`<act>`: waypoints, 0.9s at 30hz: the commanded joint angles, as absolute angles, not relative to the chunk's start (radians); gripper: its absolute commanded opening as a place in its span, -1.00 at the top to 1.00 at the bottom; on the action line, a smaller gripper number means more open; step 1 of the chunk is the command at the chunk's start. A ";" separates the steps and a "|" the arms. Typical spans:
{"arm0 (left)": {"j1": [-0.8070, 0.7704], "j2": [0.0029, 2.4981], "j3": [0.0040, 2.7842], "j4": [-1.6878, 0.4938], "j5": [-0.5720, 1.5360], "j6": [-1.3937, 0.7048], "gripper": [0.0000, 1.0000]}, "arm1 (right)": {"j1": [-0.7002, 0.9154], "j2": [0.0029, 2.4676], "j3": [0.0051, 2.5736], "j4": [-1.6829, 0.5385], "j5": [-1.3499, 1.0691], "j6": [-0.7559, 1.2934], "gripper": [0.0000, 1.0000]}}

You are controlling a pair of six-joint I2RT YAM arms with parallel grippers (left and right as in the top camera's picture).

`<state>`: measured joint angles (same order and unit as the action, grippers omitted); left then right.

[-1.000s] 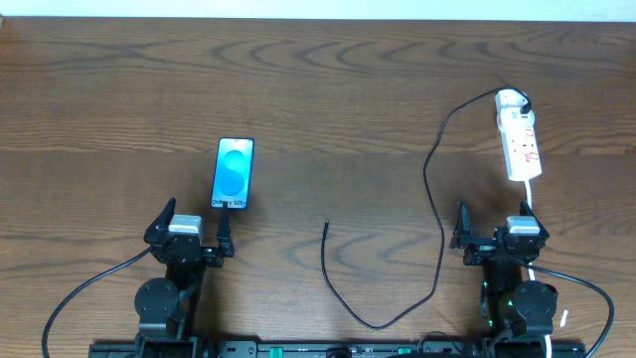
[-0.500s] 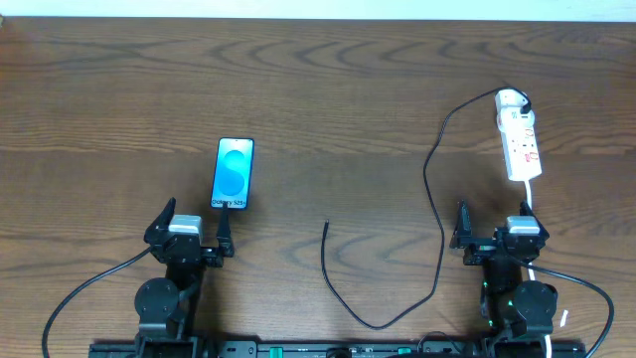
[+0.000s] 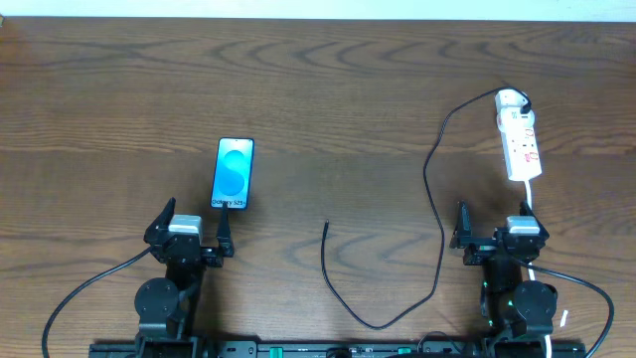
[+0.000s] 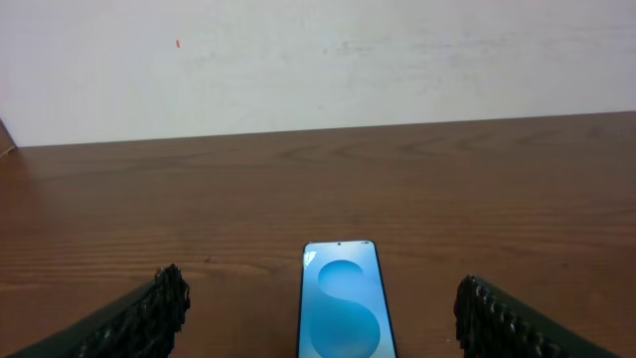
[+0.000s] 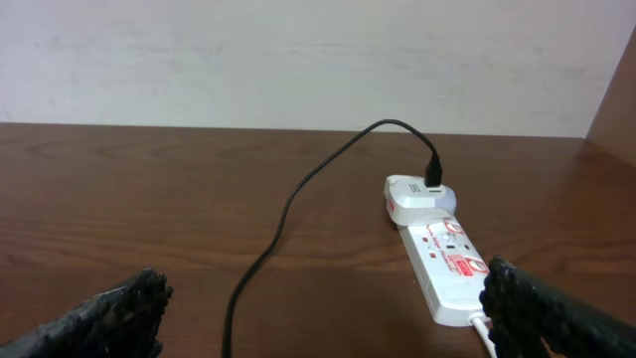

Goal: Plug charger to phone and switch on socket

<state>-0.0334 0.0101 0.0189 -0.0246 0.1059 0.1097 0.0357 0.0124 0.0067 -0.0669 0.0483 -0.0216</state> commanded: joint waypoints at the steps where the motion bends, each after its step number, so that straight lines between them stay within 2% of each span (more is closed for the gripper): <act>1: -0.029 0.005 0.004 -0.060 0.123 0.123 -0.75 | 0.026 0.007 0.005 -0.072 0.043 -0.016 -0.99; 27: -0.029 0.005 0.065 -0.059 0.147 0.093 -0.75 | 0.026 0.007 0.005 -0.072 0.043 -0.016 -0.99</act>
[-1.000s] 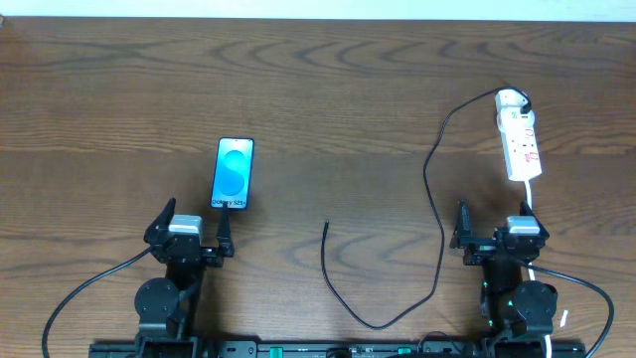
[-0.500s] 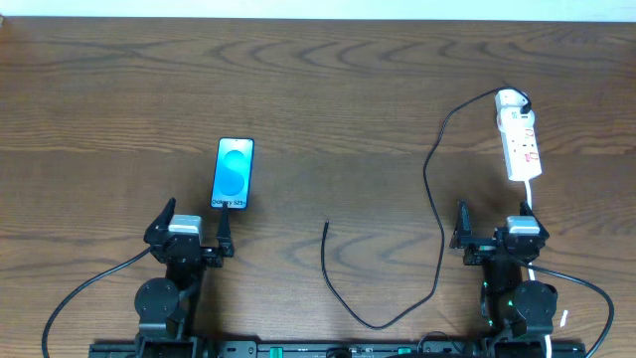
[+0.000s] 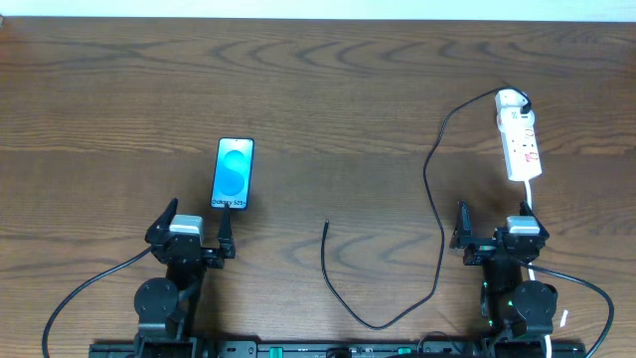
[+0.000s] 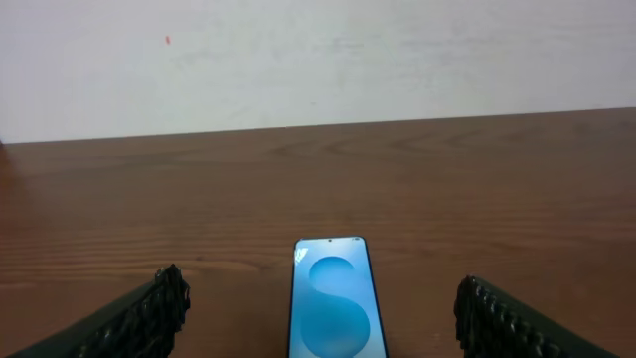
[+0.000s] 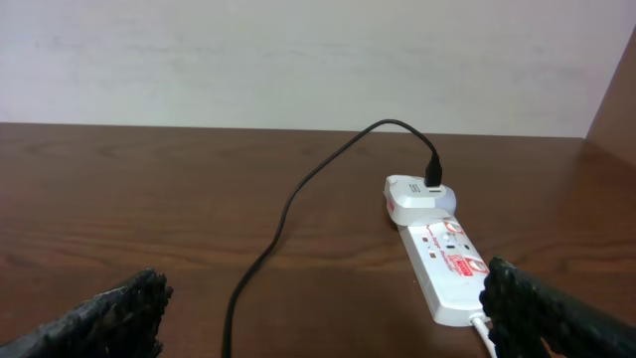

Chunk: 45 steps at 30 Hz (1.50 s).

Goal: Plug charger to phone and switch on socket

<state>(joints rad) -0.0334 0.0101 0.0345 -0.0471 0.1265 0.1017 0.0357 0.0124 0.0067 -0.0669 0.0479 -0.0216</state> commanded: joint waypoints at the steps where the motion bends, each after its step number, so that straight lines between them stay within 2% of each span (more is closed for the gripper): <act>1: -0.029 0.005 0.068 -0.059 0.147 0.093 -0.75 | 0.026 0.007 0.005 -0.072 0.043 -0.016 -0.99; 17: -0.029 0.036 0.196 -0.091 0.146 0.093 -0.75 | 0.026 0.007 0.005 -0.072 0.043 -0.016 -0.98; 38: -0.029 0.573 0.554 -0.141 0.146 0.093 -0.75 | 0.026 0.007 0.005 -0.072 0.043 -0.016 -0.98; 45: -0.029 0.693 0.706 -0.313 0.146 0.104 -0.75 | 0.026 0.007 0.005 -0.072 0.043 -0.016 -0.99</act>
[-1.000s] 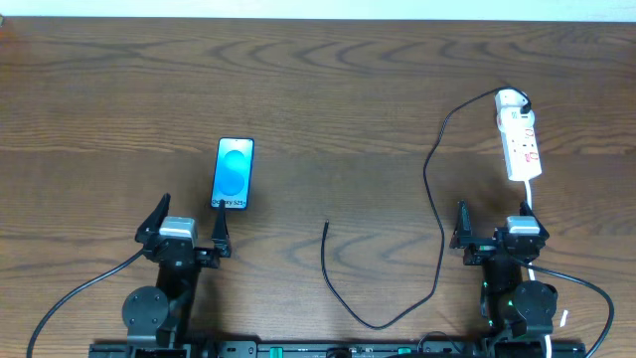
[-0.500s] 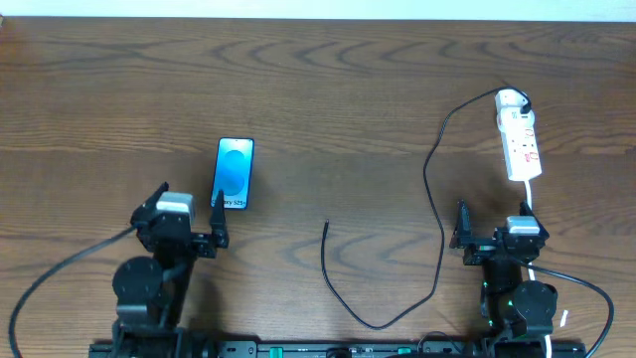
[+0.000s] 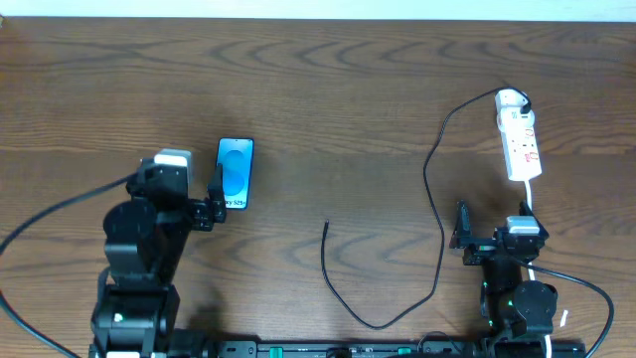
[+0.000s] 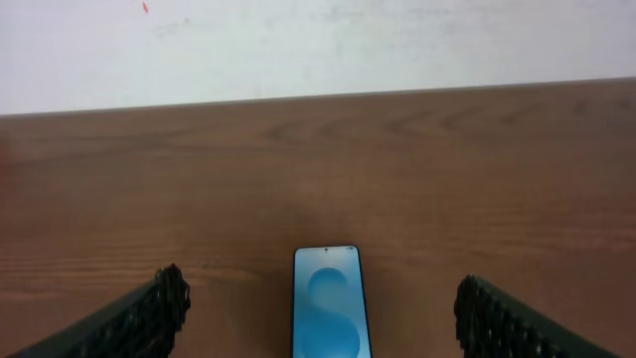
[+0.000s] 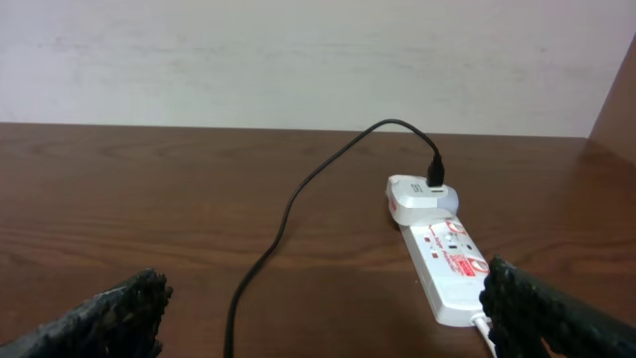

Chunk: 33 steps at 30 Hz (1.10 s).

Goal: Plug charger to phone and switch on socket
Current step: 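Raise the left arm and move the left gripper over the phone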

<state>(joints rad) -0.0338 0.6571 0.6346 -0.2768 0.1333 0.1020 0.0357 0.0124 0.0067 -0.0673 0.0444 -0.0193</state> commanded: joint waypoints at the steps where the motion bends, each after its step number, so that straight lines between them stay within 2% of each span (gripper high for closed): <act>1: -0.029 0.706 0.722 -0.330 0.146 0.109 -0.75 | 0.026 0.007 0.005 -0.072 0.043 -0.016 -0.98; 13: -0.029 0.901 0.852 -0.435 0.146 0.131 -0.75 | 0.026 0.007 0.005 -0.072 0.043 -0.016 -0.98; 27: -0.029 1.147 1.086 -0.705 0.115 0.184 -0.75 | 0.026 0.007 0.005 -0.072 0.043 -0.016 -0.99; 33: -0.029 1.209 1.131 -0.727 0.115 0.183 -0.75 | 0.026 0.007 0.005 -0.072 0.043 -0.016 -0.99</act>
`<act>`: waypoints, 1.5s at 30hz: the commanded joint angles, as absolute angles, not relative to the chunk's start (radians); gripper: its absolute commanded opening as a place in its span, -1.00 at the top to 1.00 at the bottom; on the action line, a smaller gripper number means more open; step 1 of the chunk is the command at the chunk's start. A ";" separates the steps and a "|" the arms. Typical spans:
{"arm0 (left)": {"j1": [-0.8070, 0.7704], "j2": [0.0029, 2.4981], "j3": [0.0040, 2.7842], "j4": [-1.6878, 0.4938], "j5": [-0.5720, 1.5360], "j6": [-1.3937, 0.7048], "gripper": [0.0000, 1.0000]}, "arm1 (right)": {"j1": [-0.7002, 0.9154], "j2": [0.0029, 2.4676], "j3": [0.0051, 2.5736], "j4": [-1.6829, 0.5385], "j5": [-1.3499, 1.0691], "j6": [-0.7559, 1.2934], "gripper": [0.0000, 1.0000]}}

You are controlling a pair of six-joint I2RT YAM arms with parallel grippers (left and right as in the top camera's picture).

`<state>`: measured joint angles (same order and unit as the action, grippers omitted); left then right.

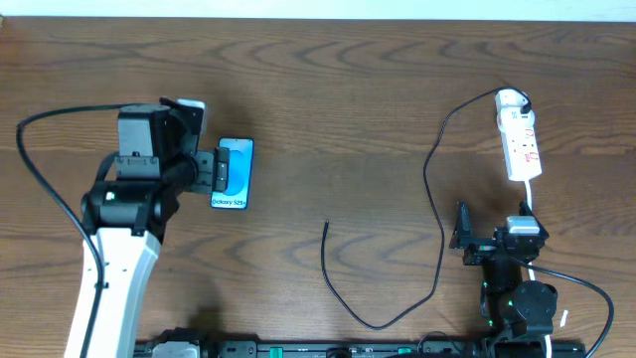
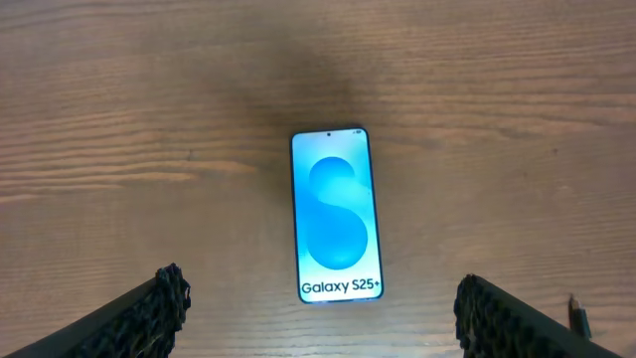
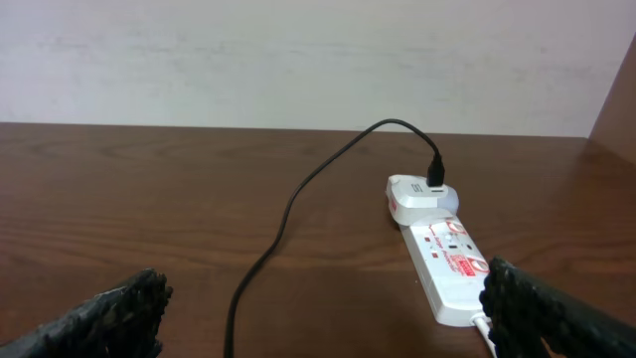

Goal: Plug charger to phone and switch on socket
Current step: 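Raise the left arm and move the left gripper over the phone, then align the open left gripper above the Galaxy S25+ phone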

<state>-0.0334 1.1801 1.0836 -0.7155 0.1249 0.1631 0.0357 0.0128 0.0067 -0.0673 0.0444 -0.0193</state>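
Note:
The phone (image 1: 235,171) lies flat on the wooden table at the left, its blue screen lit and its text end toward me; in the left wrist view the phone (image 2: 336,216) sits centred. My left gripper (image 1: 211,171) hangs open above it, looking straight down, fingertips (image 2: 167,298) wide on either side. The black charger cable (image 1: 434,209) runs from the white adapter (image 3: 419,197) in the power strip (image 1: 521,139) to a loose tip (image 1: 327,225). My right gripper (image 1: 494,234) rests open, low, short of the strip (image 3: 447,273).
The cable's slack loops toward the table's front edge (image 1: 378,323) between the two arms. The loose tip also shows at the lower right of the left wrist view (image 2: 578,318). A white lead leaves the strip's near end (image 1: 530,197) beside the right arm.
My left arm has risen and moved farther over the table; its camera now looks straight down on the phone instead of toward the wall. The right arm, phone and cable are unmoved.
Both grippers first rested open at the table's front edge, the left one behind the phone. The left wrist then shifted slightly. Later the left arm was lifted beside the phone, and now it hangs open above it. The right arm stayed put throughout.

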 commanded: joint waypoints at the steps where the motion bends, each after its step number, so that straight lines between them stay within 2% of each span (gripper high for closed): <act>1: -0.030 1.223 1.142 -0.739 0.116 0.183 -0.75 | 0.026 0.007 0.005 -0.072 0.043 -0.016 -0.99; 27: -0.029 1.593 1.462 -1.079 0.116 0.179 -0.75 | 0.026 0.007 0.005 -0.072 0.043 -0.016 -0.99; 45: -0.029 1.774 1.472 -1.064 0.115 0.179 -0.75 | 0.026 0.007 0.005 -0.072 0.043 -0.016 -0.98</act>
